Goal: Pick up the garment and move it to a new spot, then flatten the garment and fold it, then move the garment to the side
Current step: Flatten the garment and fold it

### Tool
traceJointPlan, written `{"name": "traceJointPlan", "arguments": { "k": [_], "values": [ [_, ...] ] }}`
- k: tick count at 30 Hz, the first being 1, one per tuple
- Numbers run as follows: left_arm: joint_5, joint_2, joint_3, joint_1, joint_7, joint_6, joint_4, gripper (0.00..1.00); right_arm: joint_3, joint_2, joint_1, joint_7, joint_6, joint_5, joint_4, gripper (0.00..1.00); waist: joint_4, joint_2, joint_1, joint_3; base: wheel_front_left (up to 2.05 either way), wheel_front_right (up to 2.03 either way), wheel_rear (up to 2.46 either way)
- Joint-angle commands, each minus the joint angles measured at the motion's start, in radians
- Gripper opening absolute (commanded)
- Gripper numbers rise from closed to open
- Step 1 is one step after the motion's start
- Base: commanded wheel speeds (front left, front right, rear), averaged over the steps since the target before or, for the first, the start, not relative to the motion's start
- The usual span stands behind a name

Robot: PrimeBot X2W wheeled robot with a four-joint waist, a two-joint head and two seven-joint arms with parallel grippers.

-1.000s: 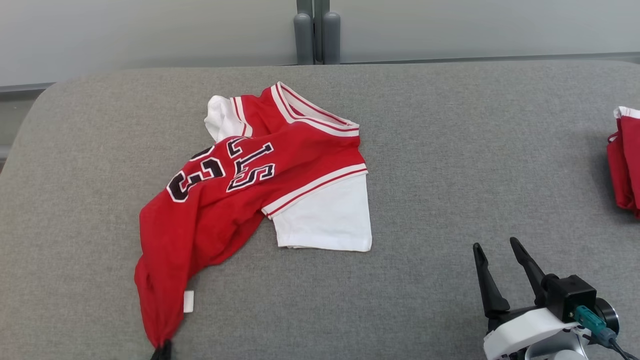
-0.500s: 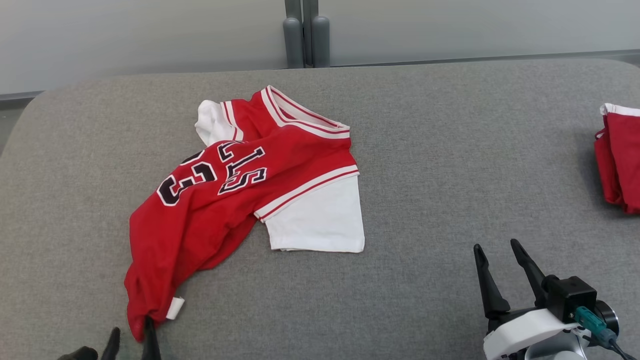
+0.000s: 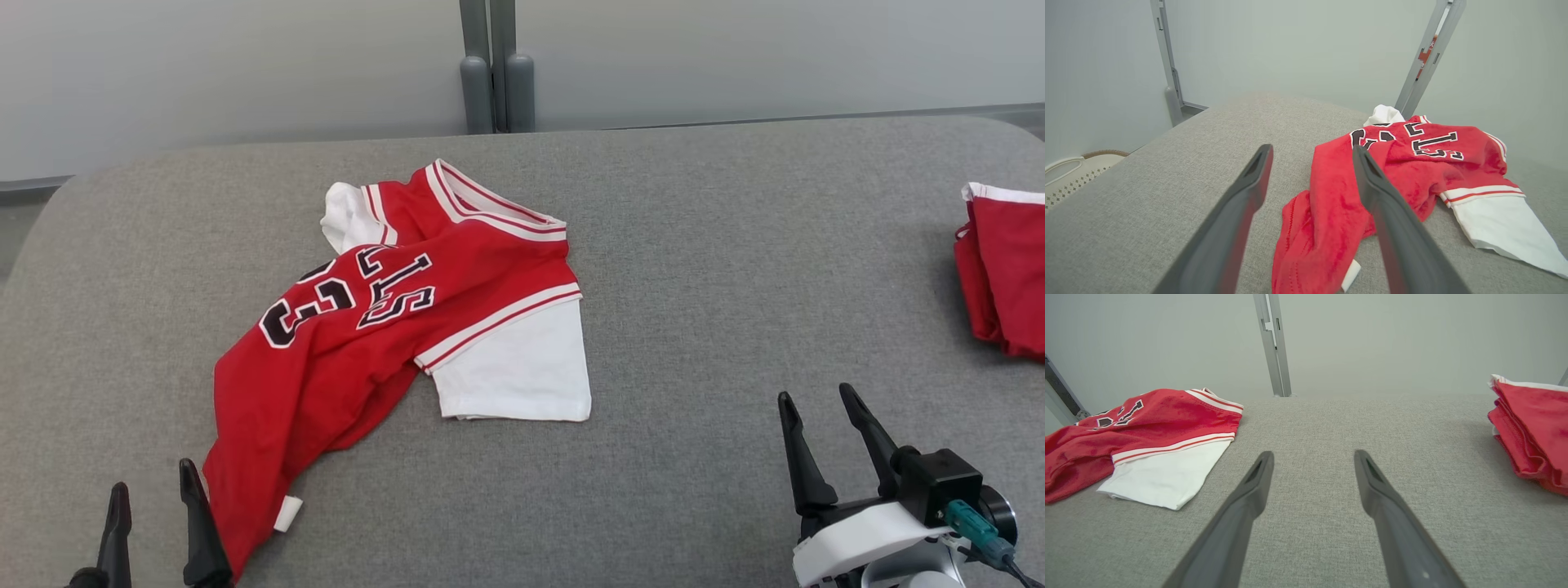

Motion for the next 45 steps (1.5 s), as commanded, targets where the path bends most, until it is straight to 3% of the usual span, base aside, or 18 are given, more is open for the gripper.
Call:
{"name": "traceJointPlan", "arguments": {
  "k": [1,14,18,25,35,45],
  "values": [
    [0.009,0.000,0.004,0.014,0.000,-0.005,-0.018,1.00,-0.001,0.000,0.011,0.000,-0.001,-0.010,-0.006,1.00,0.002,-0.0001,0.0000,-0.009,0.00,0.00,0.00],
    [0.046,-0.001,-0.115,-0.051,0.000,0.020,-0.080,1.00,0.026,0.015,-0.032,0.000,-0.001,0.006,-0.040,1.00,0.044,-0.0001,0.0000,-0.005,0.00,0.00,0.00],
    [0.046,-0.001,-0.152,-0.060,0.000,0.028,-0.082,1.00,0.124,-0.006,-0.101,0.004,-0.001,0.054,0.075,1.00,0.063,-0.0001,0.0000,0.021,0.00,0.00,0.00],
    [0.040,-0.001,-0.230,-0.121,0.000,0.041,-0.081,1.00,0.322,-0.072,-0.360,0.173,-0.001,0.171,0.275,1.00,0.128,-0.0001,0.0000,0.100,0.00,0.00,0.00],
    [0.007,-0.001,-0.332,-0.186,0.000,0.077,-0.085,1.00,0.382,-0.105,-0.596,0.377,-0.001,0.295,0.513,1.00,0.228,-0.0001,0.0000,0.155,0.00,0.00,0.00],
    [-0.003,-0.001,-0.358,-0.197,0.000,0.107,-0.103,1.00,0.395,-0.048,-0.666,0.450,-0.001,0.448,0.617,1.00,0.261,-0.0001,0.0000,0.179,0.00,0.00,0.00]
  ]
}}
